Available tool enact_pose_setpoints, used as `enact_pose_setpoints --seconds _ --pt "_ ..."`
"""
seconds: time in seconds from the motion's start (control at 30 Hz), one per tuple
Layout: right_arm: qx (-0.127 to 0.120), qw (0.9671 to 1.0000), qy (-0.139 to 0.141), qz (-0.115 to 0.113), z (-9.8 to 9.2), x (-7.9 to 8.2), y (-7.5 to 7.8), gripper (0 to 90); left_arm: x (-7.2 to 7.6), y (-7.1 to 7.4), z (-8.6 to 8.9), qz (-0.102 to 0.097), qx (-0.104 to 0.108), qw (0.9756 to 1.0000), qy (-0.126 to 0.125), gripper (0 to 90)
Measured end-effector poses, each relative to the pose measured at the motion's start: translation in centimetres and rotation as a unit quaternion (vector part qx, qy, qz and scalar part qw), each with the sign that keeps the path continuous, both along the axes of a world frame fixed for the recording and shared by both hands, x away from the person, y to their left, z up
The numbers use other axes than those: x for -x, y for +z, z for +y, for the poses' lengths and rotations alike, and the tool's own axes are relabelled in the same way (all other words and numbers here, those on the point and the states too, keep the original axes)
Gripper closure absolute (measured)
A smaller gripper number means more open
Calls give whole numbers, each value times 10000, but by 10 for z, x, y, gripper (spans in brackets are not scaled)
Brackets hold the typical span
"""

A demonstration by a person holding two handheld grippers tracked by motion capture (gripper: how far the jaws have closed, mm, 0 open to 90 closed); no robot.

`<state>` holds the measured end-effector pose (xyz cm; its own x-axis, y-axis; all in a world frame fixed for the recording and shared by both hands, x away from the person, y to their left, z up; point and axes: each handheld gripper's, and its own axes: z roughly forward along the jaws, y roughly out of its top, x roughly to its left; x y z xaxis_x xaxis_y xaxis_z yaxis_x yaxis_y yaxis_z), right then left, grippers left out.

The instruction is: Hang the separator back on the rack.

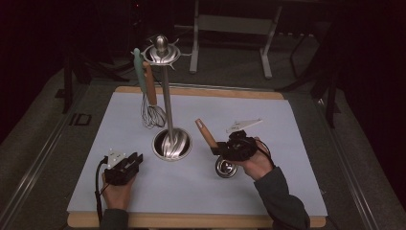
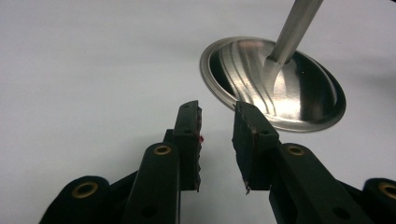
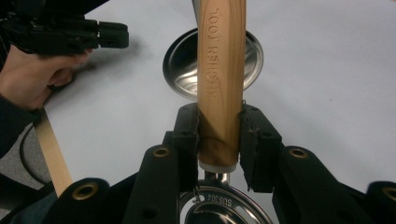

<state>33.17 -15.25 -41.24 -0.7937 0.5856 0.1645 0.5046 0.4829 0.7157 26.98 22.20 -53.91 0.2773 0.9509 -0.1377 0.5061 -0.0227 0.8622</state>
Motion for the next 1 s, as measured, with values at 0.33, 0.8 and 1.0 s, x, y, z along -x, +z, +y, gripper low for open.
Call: enact_pose_setpoints --seconds 0.33,0.8,1.0 --pt "-147 9998 2 -166 2 2 10 701 -1 0 -1 8 -28 10000 -11 711" --pt "-309 9989 35 -345 5 6 22 701 -1 0 -1 1 -38 10000 -21 709" --pt "-374 9984 51 -426 7 8 27 701 -1 0 -1 5 -31 10000 -19 709"
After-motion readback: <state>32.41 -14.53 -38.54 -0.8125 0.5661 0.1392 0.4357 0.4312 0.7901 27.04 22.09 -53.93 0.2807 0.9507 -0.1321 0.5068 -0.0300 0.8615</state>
